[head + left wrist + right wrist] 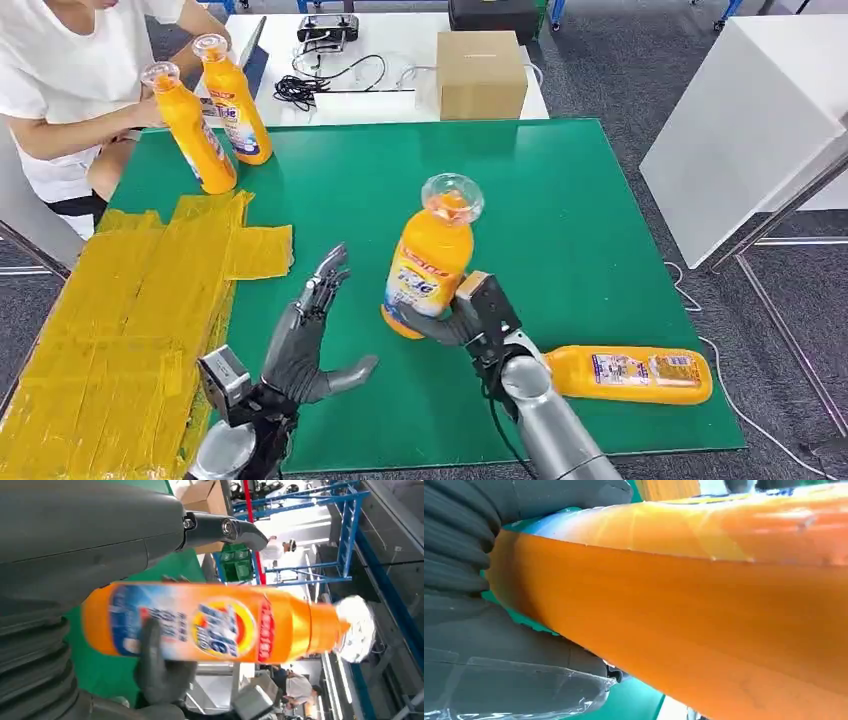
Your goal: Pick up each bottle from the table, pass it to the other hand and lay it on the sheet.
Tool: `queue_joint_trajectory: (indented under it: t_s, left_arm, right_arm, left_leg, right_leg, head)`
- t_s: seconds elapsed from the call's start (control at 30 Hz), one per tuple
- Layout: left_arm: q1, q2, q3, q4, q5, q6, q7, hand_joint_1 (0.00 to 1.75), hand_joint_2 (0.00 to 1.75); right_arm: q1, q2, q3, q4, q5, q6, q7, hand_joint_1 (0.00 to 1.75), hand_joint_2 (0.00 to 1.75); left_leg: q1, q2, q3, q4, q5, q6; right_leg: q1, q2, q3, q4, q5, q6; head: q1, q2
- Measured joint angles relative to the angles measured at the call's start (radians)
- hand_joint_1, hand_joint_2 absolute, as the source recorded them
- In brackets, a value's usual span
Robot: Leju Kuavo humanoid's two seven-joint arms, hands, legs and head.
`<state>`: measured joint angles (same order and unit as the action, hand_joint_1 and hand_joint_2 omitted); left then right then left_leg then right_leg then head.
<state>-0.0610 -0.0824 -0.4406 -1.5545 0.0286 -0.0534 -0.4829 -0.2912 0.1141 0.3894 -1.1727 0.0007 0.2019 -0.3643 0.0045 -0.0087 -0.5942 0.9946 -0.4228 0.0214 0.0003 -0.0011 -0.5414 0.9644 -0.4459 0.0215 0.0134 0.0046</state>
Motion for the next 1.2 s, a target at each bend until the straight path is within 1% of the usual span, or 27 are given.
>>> queue_joint_trajectory:
  t_s: [0.2,0.6,0.73,0.87,0.9,1.07,1.2]
  left_arm:
    - [-0.013,0.0,-0.011,0.001,0.0,0.006,-0.002,0.0,1.75]
    - [-0.016,0.0,-0.014,0.006,-0.01,0.023,-0.006,0.0,1.75]
    - [-0.021,0.0,-0.014,0.011,-0.03,0.065,-0.011,0.0,1.75]
    - [-0.026,0.0,-0.013,0.017,-0.038,0.111,-0.021,0.0,1.75]
    - [-0.026,0.0,-0.011,0.017,-0.038,0.12,-0.023,0.0,1.75]
    - [-0.027,0.007,0.01,0.025,-0.031,0.136,-0.026,0.0,1.75]
    - [-0.024,0.009,0.023,0.031,-0.029,0.137,-0.03,0.0,1.75]
  right_arm:
    - [-0.023,0.031,0.078,0.041,0.028,-0.024,0.005,1.75,1.75]
    - [-0.044,0.04,0.112,0.078,0.036,-0.035,0.006,1.75,1.75]
    - [-0.053,0.052,0.147,0.086,0.094,-0.062,0.006,1.75,1.75]
    - [-0.054,0.063,0.213,0.087,0.168,-0.083,0.006,1.73,1.75]
    - [-0.054,0.063,0.231,0.086,0.187,-0.087,0.005,1.75,1.75]
    - [-0.065,0.039,0.308,0.064,0.247,-0.095,-0.002,1.75,1.75]
    - [-0.079,0.024,0.34,0.057,0.274,-0.105,0.003,1.75,1.75]
  left_leg:
    - [0.0,0.0,0.0,0.0,0.0,0.0]
    - [0.0,0.0,0.0,0.0,0.0,0.0]
    - [0.0,0.0,0.0,0.0,0.0,0.0]
    - [0.0,0.0,0.0,0.0,0.0,0.0]
    - [0.0,0.0,0.0,0.0,0.0,0.0]
    - [0.0,0.0,0.0,0.0,0.0,0.0]
    - [0.0,0.0,0.0,0.0,0.0,0.0]
  right_leg:
    - [0.0,0.0,0.0,0.0,0.0,0.0]
    - [0.0,0.0,0.0,0.0,0.0,0.0]
    - [0.0,0.0,0.0,0.0,0.0,0.0]
    - [0.0,0.0,0.0,0.0,0.0,0.0]
    - [0.0,0.0,0.0,0.0,0.0,0.0]
    - [0.0,0.0,0.0,0.0,0.0,0.0]
    - [0.0,0.0,0.0,0.0,0.0,0.0]
  head:
    - [0.0,0.0]
    - [0.0,0.0]
    - [0.0,0.0]
    - [0.0,0.0]
    - [0.0,0.0]
    - [0.0,0.0]
    - [0.0,0.0]
